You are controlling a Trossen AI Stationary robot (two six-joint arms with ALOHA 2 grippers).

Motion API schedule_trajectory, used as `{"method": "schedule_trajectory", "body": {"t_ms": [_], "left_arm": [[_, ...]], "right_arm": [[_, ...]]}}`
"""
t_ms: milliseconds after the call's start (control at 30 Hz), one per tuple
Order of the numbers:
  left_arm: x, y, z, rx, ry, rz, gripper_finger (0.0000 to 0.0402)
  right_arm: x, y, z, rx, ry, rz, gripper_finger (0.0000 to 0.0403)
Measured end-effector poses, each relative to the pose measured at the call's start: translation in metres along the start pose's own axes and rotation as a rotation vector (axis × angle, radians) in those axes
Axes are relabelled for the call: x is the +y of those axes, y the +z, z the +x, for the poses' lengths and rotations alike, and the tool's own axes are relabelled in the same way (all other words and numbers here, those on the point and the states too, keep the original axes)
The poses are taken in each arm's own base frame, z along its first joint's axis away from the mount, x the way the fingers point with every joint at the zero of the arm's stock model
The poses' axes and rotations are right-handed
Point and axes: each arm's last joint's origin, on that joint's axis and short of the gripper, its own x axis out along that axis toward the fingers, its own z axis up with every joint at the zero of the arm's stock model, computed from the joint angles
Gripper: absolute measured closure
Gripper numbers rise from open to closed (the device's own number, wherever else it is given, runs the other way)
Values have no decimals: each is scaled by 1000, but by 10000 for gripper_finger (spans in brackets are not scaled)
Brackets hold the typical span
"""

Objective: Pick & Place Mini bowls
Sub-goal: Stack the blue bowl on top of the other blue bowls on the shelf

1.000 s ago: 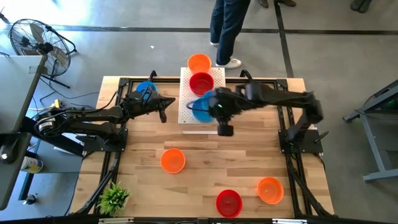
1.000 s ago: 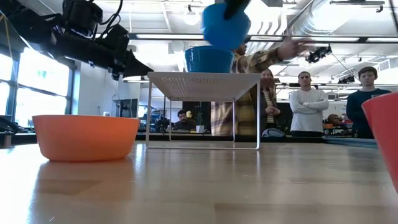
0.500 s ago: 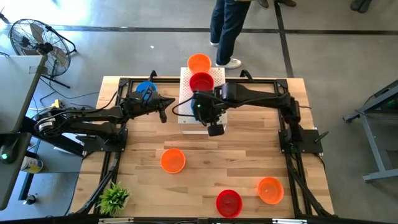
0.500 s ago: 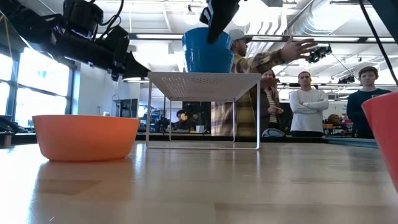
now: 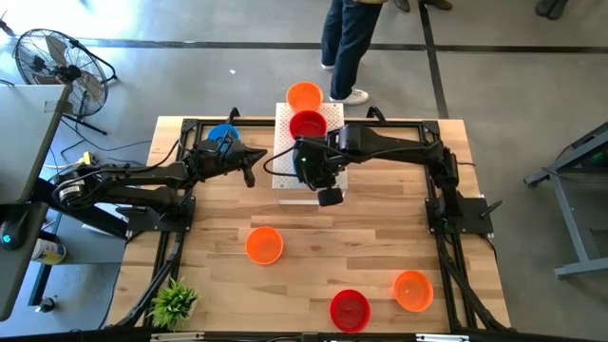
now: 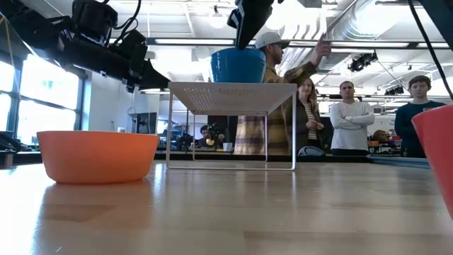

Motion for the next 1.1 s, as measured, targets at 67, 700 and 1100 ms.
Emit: {"method": "schedule_trajectory", "body": {"t_ms": [67, 700, 1100], "left_arm": [[0, 0, 0, 0, 0, 0, 396], [0, -1, 0, 10, 0, 19, 396], [0, -1, 0, 14, 0, 19, 396]], "right_arm": [[0, 0, 0, 0, 0, 1, 325], [-2, -32, -27, 148, 26, 127, 396], [-13, -38, 11, 177, 64, 129, 402]]}}
